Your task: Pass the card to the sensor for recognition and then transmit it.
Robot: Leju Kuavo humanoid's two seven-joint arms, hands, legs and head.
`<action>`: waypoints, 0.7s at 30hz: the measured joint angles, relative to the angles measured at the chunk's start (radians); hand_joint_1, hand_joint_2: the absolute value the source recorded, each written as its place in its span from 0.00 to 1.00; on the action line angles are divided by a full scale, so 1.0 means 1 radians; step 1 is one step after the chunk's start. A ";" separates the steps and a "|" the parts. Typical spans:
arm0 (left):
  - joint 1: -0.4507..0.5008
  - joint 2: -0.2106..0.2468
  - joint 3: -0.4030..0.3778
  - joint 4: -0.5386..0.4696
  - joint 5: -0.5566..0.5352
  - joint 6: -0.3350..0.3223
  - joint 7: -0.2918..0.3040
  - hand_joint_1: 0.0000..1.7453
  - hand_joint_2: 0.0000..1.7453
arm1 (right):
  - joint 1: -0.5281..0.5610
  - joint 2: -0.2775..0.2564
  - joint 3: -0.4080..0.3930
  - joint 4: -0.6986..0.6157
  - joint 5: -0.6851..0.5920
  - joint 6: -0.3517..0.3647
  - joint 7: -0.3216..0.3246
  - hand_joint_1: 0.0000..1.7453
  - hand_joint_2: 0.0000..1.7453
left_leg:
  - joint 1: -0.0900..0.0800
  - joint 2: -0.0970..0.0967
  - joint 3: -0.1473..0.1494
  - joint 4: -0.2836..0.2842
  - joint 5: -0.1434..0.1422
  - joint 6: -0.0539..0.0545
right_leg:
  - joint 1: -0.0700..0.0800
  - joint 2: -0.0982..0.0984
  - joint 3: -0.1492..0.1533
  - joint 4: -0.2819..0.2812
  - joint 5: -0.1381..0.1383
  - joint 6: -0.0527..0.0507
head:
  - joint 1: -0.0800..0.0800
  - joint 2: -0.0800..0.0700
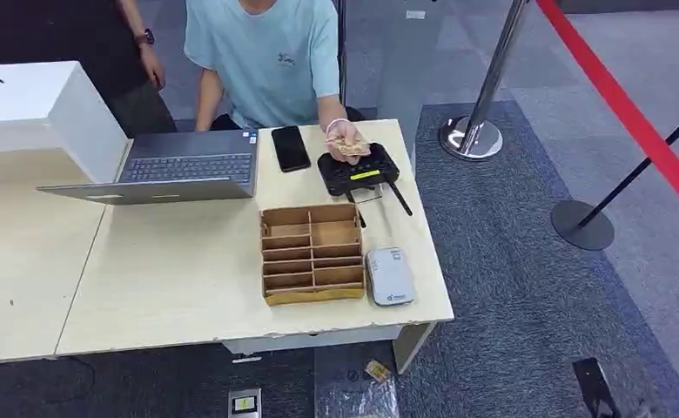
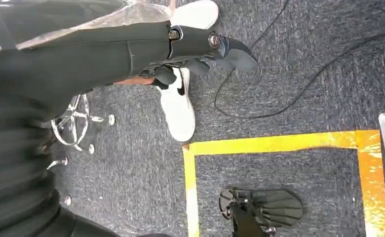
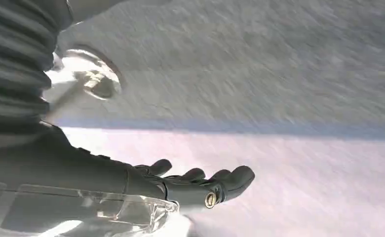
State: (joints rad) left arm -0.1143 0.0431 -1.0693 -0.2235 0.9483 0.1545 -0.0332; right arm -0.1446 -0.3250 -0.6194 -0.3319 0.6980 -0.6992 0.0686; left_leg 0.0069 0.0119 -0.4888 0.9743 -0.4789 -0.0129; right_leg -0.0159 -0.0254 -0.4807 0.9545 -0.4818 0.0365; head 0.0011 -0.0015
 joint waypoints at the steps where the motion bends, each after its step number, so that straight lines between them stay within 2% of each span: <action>1: 0.001 0.000 -0.001 0.000 0.000 -0.002 0.000 0.00 1.00 | -0.011 -0.002 -0.047 -0.012 -0.012 0.000 -0.013 0.00 1.00 | 0.000 0.000 0.000 0.000 0.000 0.000 | 0.000 0.000 0.000 0.000 0.000 0.000 | 0.001 0.000; 2: 0.001 0.000 -0.003 0.000 0.000 -0.007 0.001 0.00 1.00 | -0.019 -0.006 -0.105 -0.026 -0.028 -0.001 -0.025 0.00 1.00 | 0.000 0.000 0.000 0.000 0.000 0.000 | 0.000 0.000 0.000 0.000 0.000 0.000 | 0.000 0.000; 5: 0.001 0.000 -0.005 0.000 0.001 -0.007 0.000 0.00 1.00 | -0.022 -0.019 -0.206 -0.069 -0.089 -0.001 -0.024 0.00 1.00 | -0.001 0.000 0.000 0.000 0.000 0.000 | -0.001 0.000 0.000 0.000 0.000 0.000 | 0.000 0.000; 9: 0.000 0.000 -0.006 0.000 0.003 -0.007 0.000 0.00 1.00 | -0.005 -0.033 -0.282 -0.166 -0.187 0.000 0.071 0.00 1.00 | -0.001 0.000 0.000 0.000 0.000 0.000 | -0.001 0.000 0.000 0.000 0.000 0.000 | 0.000 0.000; 14: 0.000 0.000 -0.006 0.000 0.008 -0.006 0.000 0.00 1.00 | 0.067 -0.065 -0.295 -0.373 -0.217 -0.001 0.223 0.00 1.00 | -0.002 -0.001 0.000 0.000 0.000 0.000 | -0.002 -0.001 0.000 0.000 0.000 0.000 | 0.000 0.000; 17: 0.000 0.000 -0.006 0.000 0.012 -0.004 0.002 0.00 1.00 | 0.126 -0.081 -0.294 -0.521 -0.259 0.006 0.248 0.00 1.00 | -0.003 -0.001 -0.001 0.000 0.000 0.000 | -0.003 -0.001 0.001 0.000 0.000 0.000 | 0.000 0.000; 21: 0.000 0.000 -0.006 0.000 0.018 0.004 0.001 0.00 1.00 | 0.194 -0.097 -0.291 -0.748 -0.292 0.054 0.257 0.00 1.00 | -0.003 -0.001 -0.001 0.000 0.000 0.001 | -0.003 -0.001 0.001 0.000 0.000 0.000 | 0.000 0.000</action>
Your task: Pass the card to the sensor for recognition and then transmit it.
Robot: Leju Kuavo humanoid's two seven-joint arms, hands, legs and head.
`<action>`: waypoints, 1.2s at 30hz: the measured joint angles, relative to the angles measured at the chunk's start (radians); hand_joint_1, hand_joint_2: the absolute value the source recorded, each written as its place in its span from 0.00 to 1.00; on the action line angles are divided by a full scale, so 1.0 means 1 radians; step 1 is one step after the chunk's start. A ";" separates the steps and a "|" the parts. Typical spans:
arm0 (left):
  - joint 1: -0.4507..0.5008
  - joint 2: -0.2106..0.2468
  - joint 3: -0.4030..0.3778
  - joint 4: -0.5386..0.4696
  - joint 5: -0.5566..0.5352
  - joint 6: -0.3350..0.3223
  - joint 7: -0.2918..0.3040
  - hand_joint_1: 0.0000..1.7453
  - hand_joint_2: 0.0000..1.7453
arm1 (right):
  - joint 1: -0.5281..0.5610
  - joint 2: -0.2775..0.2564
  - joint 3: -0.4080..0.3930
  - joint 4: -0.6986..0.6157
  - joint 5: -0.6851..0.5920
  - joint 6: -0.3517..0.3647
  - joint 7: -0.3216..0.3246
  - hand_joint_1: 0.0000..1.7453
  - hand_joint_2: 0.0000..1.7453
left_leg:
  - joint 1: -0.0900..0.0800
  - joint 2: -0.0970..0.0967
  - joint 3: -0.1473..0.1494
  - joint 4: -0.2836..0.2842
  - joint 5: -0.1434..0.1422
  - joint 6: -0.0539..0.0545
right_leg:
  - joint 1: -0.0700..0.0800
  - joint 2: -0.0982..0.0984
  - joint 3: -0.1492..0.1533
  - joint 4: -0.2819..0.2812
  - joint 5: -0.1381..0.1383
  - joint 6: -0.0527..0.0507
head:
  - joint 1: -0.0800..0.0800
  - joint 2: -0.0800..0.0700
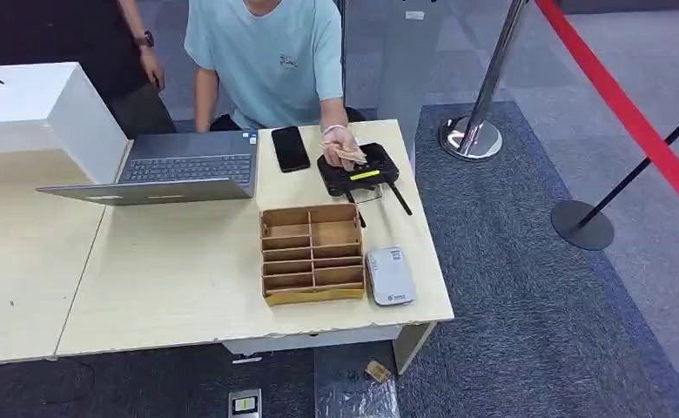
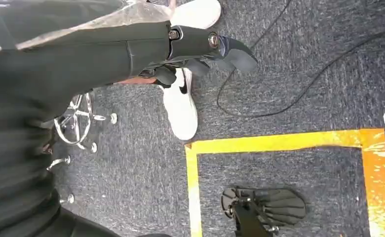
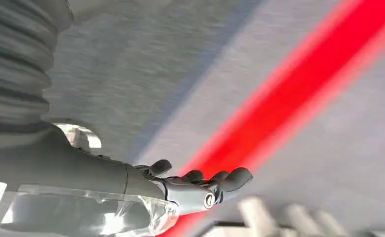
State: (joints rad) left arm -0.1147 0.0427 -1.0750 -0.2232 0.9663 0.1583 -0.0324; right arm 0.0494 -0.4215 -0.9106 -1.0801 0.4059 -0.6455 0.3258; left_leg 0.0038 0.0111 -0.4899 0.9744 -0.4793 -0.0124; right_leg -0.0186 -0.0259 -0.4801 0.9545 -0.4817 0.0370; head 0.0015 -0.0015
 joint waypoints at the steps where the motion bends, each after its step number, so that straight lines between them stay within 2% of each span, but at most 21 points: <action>1: 0.000 0.000 0.000 0.000 0.000 0.002 -0.002 0.00 1.00 | 0.011 -0.002 0.001 -0.048 -0.011 0.015 -0.010 0.00 1.00 | 0.000 0.000 0.000 0.000 0.000 0.000 | 0.000 0.000 0.000 0.000 0.000 0.000 | 0.000 0.000; 4: 0.000 0.000 0.000 0.000 0.002 0.009 -0.008 0.00 1.00 | 0.044 -0.005 0.005 -0.213 -0.056 0.078 -0.054 0.00 1.00 | 0.000 0.000 0.000 0.000 0.000 0.000 | 0.000 0.000 0.000 0.000 0.000 0.000 | 0.000 0.000; 6: 0.000 0.000 0.000 0.000 0.003 0.011 -0.010 0.00 1.00 | 0.056 -0.010 0.006 -0.313 -0.063 0.111 -0.050 0.00 1.00 | 0.000 0.001 0.001 0.000 0.001 0.001 | 0.000 0.000 0.000 0.000 0.001 0.001 | 0.000 0.000; 12: 0.000 -0.001 0.000 0.000 0.001 0.011 -0.016 0.00 1.00 | 0.075 -0.019 0.008 -0.551 -0.119 0.145 -0.078 0.00 1.00 | -0.001 0.001 0.002 0.000 0.001 0.001 | -0.001 0.000 -0.001 0.000 0.001 0.001 | 0.000 0.000; 16: 0.000 -0.001 0.000 0.000 -0.003 0.011 -0.021 0.00 1.00 | 0.076 -0.057 0.010 -0.743 -0.146 0.229 0.015 0.00 1.00 | -0.001 0.001 0.001 0.000 0.001 0.001 | -0.001 0.000 -0.001 0.000 0.001 0.001 | 0.000 0.000; 21: -0.002 0.000 0.000 0.000 -0.008 0.010 -0.023 0.00 1.00 | 0.039 -0.138 0.023 -0.947 -0.142 0.250 0.151 0.00 1.00 | -0.001 0.001 0.001 0.000 0.001 0.001 | -0.001 0.000 0.000 0.001 0.001 0.001 | 0.000 0.000; 27: -0.003 0.000 -0.001 0.000 -0.011 0.009 -0.023 0.00 1.00 | 0.026 -0.196 0.044 -1.080 -0.137 0.244 0.172 0.00 1.00 | -0.001 0.000 -0.001 0.000 0.001 0.001 | -0.001 0.000 0.000 0.001 0.001 0.001 | 0.000 0.000; 30: -0.005 0.000 -0.001 0.000 -0.018 0.005 -0.026 0.00 1.00 | 0.002 -0.243 0.076 -1.121 -0.164 0.250 0.190 0.00 1.00 | -0.001 0.000 -0.001 0.000 0.001 0.001 | -0.001 0.000 -0.001 0.001 0.001 0.001 | 0.000 0.000; 36: -0.010 0.000 -0.008 0.000 -0.027 -0.005 -0.031 0.00 1.00 | -0.134 -0.352 0.238 -1.166 -0.211 0.258 0.262 0.00 1.00 | -0.001 0.000 -0.002 0.000 0.002 0.001 | -0.001 0.000 0.000 0.002 0.001 0.001 | 0.000 0.000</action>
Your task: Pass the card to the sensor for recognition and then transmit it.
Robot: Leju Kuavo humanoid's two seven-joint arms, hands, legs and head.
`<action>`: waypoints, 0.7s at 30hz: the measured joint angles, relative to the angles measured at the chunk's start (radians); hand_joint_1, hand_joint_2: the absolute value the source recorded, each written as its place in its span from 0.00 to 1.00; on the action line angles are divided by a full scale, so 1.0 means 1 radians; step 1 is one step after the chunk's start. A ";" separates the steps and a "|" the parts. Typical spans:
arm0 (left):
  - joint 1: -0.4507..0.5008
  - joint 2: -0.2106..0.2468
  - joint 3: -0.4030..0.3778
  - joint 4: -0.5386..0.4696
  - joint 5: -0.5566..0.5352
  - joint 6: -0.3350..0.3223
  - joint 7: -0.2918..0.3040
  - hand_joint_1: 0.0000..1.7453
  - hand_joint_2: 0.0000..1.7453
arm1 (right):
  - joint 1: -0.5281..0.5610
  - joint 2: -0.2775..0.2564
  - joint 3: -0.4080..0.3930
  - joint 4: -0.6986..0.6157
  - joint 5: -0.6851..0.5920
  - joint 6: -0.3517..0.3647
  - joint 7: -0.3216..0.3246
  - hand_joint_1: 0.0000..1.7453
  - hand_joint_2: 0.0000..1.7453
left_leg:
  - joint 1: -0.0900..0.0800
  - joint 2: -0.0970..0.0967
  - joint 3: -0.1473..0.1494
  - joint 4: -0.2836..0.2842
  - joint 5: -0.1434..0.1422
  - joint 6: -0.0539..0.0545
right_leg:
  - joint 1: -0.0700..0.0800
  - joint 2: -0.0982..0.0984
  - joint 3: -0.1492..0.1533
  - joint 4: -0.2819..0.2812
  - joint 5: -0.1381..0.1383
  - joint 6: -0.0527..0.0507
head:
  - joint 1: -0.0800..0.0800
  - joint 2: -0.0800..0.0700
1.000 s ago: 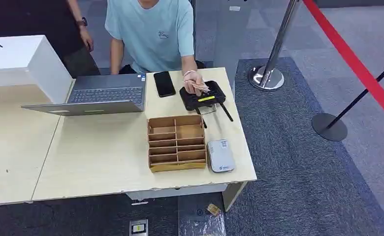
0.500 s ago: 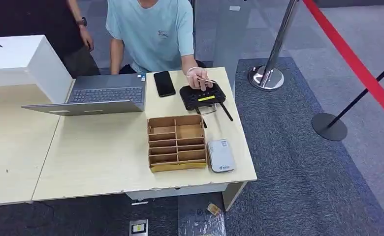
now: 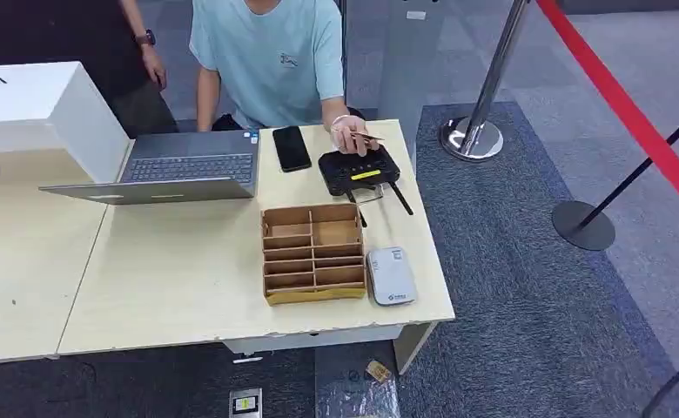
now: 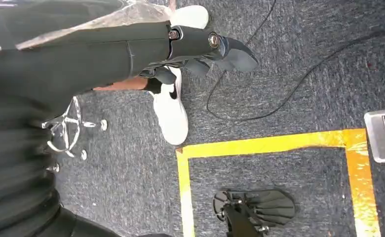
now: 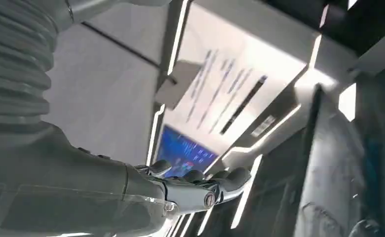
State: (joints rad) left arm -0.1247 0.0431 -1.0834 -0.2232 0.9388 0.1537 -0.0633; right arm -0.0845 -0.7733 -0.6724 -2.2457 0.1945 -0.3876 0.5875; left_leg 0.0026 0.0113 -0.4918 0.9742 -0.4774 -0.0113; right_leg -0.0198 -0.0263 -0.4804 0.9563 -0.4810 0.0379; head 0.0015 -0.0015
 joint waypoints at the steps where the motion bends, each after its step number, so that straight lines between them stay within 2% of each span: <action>1: 0.000 0.000 -0.001 0.000 -0.001 -0.002 0.000 0.00 1.00 | -0.026 -0.018 0.037 -0.003 -0.005 0.006 0.006 0.00 1.00 | 0.000 0.000 0.000 0.000 0.000 0.000 | 0.000 0.000 0.000 0.000 0.000 0.000 | 0.000 0.000; 3: 0.000 0.000 -0.004 0.000 -0.007 -0.008 -0.003 0.00 1.00 | -0.101 -0.044 0.112 -0.006 -0.026 0.043 0.027 0.00 1.00 | 0.000 0.000 -0.001 0.000 0.000 0.000 | 0.000 0.000 0.000 0.001 0.000 0.000 | 0.000 0.000; 5: -0.003 0.000 -0.010 0.000 -0.012 -0.016 -0.006 0.00 1.00 | -0.199 -0.065 0.224 -0.003 -0.025 0.113 0.056 0.00 1.00 | 0.000 0.000 -0.001 0.000 0.000 0.000 | 0.000 0.000 -0.001 0.001 0.000 0.000 | 0.000 0.000; 8: -0.006 0.000 -0.016 0.000 -0.017 -0.022 -0.010 0.00 1.00 | -0.316 -0.073 0.391 0.013 -0.007 0.167 0.066 0.00 1.00 | 0.001 -0.002 -0.002 0.000 0.001 0.000 | 0.001 -0.002 -0.001 0.001 0.000 0.000 | 0.000 0.000; 9: -0.006 0.000 -0.017 0.000 -0.019 -0.027 -0.010 0.00 1.00 | -0.354 -0.073 0.456 0.026 -0.004 0.182 0.069 0.00 1.00 | 0.000 -0.003 -0.002 0.000 0.001 0.000 | 0.000 -0.002 -0.002 0.001 0.000 0.000 | 0.000 0.000; 13: -0.006 0.000 -0.022 0.000 -0.022 -0.027 -0.010 0.00 1.00 | -0.441 -0.074 0.630 0.062 0.003 0.197 0.073 0.00 1.00 | 0.001 -0.005 -0.002 0.000 0.002 0.000 | 0.001 -0.004 -0.002 0.001 0.000 0.000 | 0.000 0.000; 17: -0.004 0.000 -0.024 0.000 -0.023 -0.027 -0.010 0.00 1.00 | -0.478 -0.082 0.727 0.080 0.003 0.198 0.074 0.00 1.00 | 0.001 -0.006 -0.003 0.000 0.001 0.000 | 0.001 -0.005 -0.003 0.001 0.000 0.000 | 0.000 0.000; 21: -0.004 0.000 -0.025 0.000 -0.023 -0.027 -0.011 0.00 1.00 | -0.492 -0.088 0.786 0.092 0.003 0.198 0.074 0.00 1.00 | 0.001 -0.006 -0.003 0.000 0.001 0.000 | 0.001 -0.005 -0.004 0.001 0.000 0.000 | 0.000 0.000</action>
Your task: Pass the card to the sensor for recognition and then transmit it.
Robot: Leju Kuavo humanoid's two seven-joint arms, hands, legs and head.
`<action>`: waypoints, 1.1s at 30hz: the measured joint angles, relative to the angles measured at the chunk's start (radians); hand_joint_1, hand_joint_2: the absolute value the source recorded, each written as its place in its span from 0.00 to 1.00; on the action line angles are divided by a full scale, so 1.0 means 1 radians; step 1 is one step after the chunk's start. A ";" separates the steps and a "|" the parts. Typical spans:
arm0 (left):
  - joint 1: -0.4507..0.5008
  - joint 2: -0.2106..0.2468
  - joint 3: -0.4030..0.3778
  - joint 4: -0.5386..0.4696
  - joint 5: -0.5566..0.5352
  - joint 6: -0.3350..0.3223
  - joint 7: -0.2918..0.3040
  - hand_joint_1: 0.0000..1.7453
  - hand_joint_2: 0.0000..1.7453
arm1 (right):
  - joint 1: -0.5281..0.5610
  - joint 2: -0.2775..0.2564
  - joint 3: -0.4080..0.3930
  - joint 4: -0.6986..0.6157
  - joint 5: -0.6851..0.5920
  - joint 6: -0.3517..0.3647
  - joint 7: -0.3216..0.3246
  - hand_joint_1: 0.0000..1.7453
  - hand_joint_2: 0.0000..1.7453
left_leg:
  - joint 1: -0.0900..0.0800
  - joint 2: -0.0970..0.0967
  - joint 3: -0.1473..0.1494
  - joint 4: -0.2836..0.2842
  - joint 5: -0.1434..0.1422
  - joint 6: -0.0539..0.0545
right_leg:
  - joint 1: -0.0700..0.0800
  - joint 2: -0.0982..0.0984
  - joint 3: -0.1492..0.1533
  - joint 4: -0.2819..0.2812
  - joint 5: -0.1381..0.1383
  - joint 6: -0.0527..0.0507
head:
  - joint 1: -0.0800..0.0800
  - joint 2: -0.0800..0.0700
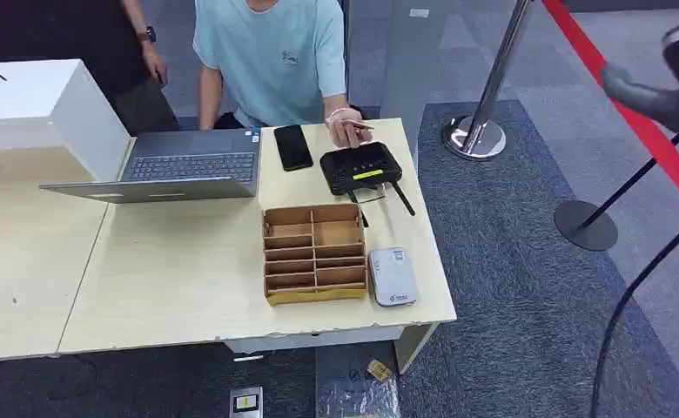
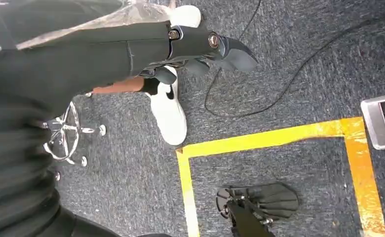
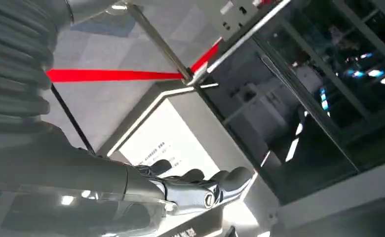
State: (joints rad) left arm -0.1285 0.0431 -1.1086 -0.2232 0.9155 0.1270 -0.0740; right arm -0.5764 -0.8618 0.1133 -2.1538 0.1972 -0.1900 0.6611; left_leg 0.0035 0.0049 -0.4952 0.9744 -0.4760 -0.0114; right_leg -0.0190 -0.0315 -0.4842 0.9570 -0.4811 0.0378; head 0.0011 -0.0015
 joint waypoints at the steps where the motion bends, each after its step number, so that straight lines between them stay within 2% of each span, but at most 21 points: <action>1: 0.000 0.000 0.000 0.000 0.000 0.000 0.000 0.00 1.00 | -0.004 -0.001 0.014 0.003 0.000 0.000 0.000 0.00 1.00 | 0.000 0.000 0.000 0.000 0.000 0.000 | 0.000 0.000 0.000 0.000 0.000 0.000 | 0.000 0.000; 3: 0.001 0.000 -0.001 0.000 -0.002 -0.001 0.000 0.00 1.00 | -0.009 -0.001 0.034 0.008 0.002 0.010 0.000 0.00 1.00 | 0.000 0.000 0.000 0.000 0.000 0.000 | 0.000 0.000 0.000 0.000 0.000 0.000 | 0.000 0.000; 6: 0.000 0.001 -0.011 0.000 -0.017 -0.011 0.000 0.00 1.00 | -0.078 0.001 0.110 0.041 0.050 0.166 0.015 0.00 1.00 | 0.000 0.001 -0.002 0.000 0.000 0.000 | 0.000 0.001 0.000 0.001 0.000 0.000 | 0.001 0.000; 10: -0.002 0.001 -0.018 0.000 -0.033 -0.020 -0.010 0.00 1.00 | -0.193 0.033 0.254 0.140 0.221 0.289 -0.008 0.00 1.00 | 0.000 -0.001 -0.002 0.000 0.002 -0.001 | 0.000 -0.001 0.000 0.001 0.000 0.000 | 0.001 0.000; 11: -0.002 0.001 -0.019 0.000 -0.040 -0.021 -0.013 0.00 1.00 | -0.220 0.045 0.301 0.172 0.278 0.338 -0.024 0.00 1.00 | 0.000 -0.001 -0.002 0.000 0.002 -0.001 | 0.000 -0.001 0.000 0.001 0.001 0.000 | 0.000 0.000; 15: -0.004 0.002 -0.031 0.000 -0.054 -0.024 -0.011 0.00 1.00 | -0.272 0.089 0.440 0.283 0.430 0.417 -0.064 0.00 1.00 | 0.000 -0.003 -0.002 0.000 0.002 -0.001 | 0.000 -0.002 -0.001 0.002 0.001 0.000 | 0.000 0.000; 23: -0.006 0.010 -0.055 0.000 -0.084 -0.035 0.006 0.00 1.00 | -0.301 0.211 0.624 0.535 0.599 0.427 -0.191 0.00 1.00 | 0.001 -0.005 -0.003 0.000 0.002 -0.001 | 0.001 -0.003 -0.002 0.002 0.001 -0.001 | 0.001 0.000; 28: -0.008 0.010 -0.067 0.000 -0.097 -0.033 -0.003 0.00 1.00 | -0.309 0.319 0.695 0.708 0.655 0.381 -0.260 0.00 1.00 | 0.001 -0.004 -0.003 0.000 0.003 -0.001 | 0.001 -0.003 -0.002 0.002 0.001 -0.001 | 0.000 0.000; 33: -0.008 0.012 -0.071 0.000 -0.100 -0.032 -0.001 0.00 1.00 | -0.319 0.408 0.727 0.852 0.665 0.310 -0.299 0.00 1.00 | 0.001 -0.004 -0.003 0.000 0.003 -0.001 | 0.001 -0.003 -0.002 0.002 0.001 -0.001 | 0.000 0.000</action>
State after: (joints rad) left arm -0.1362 0.0553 -1.1799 -0.2232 0.8152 0.0954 -0.0748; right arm -0.8955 -0.4540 0.8404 -1.3013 0.8621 0.1198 0.3624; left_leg 0.0046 0.0005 -0.4980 0.9744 -0.4734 -0.0129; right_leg -0.0180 -0.0345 -0.4865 0.9594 -0.4803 0.0372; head 0.0012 -0.0015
